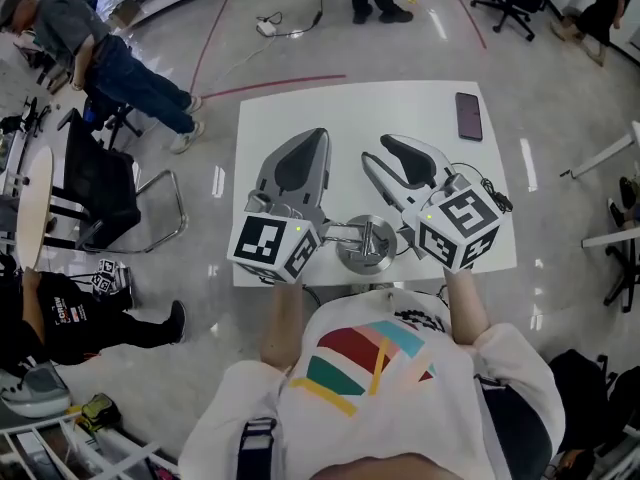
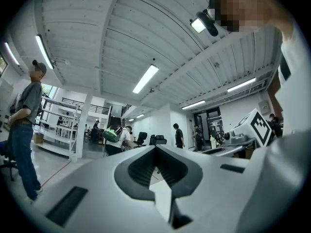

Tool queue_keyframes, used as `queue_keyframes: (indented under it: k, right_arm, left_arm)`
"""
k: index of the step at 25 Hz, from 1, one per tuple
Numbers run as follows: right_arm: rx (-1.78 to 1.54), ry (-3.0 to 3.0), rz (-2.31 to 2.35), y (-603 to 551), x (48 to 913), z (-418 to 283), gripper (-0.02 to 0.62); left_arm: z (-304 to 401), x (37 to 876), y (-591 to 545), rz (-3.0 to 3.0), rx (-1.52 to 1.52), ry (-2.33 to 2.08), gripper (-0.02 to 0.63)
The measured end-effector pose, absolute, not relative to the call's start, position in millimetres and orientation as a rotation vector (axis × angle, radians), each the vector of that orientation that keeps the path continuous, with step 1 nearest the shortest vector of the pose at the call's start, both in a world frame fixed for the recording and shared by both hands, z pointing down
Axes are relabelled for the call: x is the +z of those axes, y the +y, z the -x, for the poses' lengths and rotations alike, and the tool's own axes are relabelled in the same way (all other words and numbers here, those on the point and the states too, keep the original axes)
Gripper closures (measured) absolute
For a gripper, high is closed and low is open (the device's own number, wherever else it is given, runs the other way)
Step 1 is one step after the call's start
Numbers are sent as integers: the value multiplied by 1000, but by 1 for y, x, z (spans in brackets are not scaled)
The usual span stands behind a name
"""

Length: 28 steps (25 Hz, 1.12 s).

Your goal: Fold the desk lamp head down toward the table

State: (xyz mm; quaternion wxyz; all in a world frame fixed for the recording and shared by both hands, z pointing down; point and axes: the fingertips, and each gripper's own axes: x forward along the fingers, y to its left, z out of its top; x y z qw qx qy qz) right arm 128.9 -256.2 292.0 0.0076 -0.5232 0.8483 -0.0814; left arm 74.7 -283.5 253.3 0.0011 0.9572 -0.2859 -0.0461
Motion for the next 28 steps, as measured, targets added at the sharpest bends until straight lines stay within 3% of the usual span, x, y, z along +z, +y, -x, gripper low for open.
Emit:
queue_keyframes:
  k: [28]
  right_arm:
    - [-234,2760,1687,-260,317,-116,434]
  left_arm:
    - [-72,275,-288,-2965,-82,-903,560]
